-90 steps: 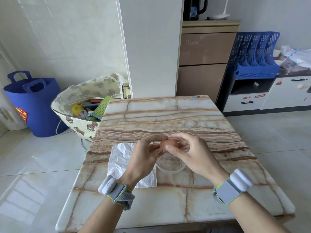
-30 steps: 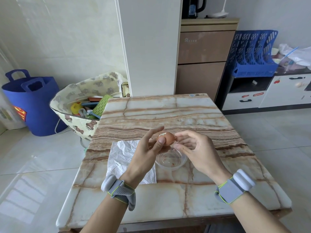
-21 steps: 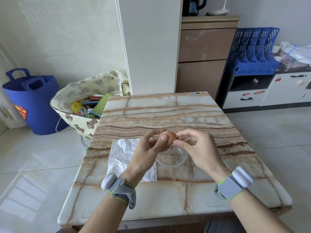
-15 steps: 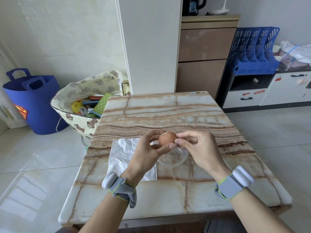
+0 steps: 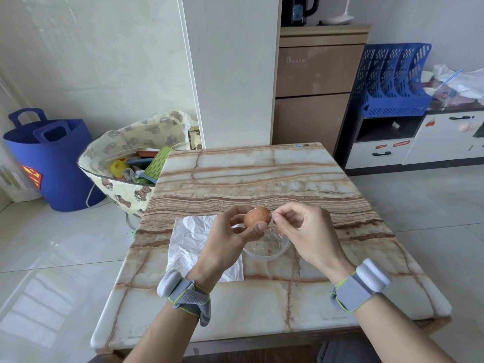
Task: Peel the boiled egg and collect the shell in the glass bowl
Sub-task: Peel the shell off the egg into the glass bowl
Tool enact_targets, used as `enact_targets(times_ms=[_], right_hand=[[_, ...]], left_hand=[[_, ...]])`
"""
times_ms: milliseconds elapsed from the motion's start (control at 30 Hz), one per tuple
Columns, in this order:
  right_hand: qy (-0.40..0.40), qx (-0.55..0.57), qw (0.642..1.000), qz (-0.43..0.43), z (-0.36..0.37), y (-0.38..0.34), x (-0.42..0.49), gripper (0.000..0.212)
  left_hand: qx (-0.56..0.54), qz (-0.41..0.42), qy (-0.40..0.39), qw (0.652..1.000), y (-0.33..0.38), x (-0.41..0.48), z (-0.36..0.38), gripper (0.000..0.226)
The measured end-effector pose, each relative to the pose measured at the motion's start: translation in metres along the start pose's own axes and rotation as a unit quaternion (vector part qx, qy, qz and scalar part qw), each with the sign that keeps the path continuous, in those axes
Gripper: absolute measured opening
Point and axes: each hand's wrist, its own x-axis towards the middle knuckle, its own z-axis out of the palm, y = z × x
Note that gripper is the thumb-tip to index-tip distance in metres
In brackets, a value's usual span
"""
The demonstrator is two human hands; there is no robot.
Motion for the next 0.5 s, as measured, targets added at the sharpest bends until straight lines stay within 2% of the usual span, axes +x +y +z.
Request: enact_targets(times_ms=[500], right_hand=[[-0.001,-0.006,1.0,0.018,0.0006,0.0058,-0.0004,0.02]], left_hand=[[-0.005,0.013,-0.017,1.0,-0.003,-0.001,-0.003,0.036]])
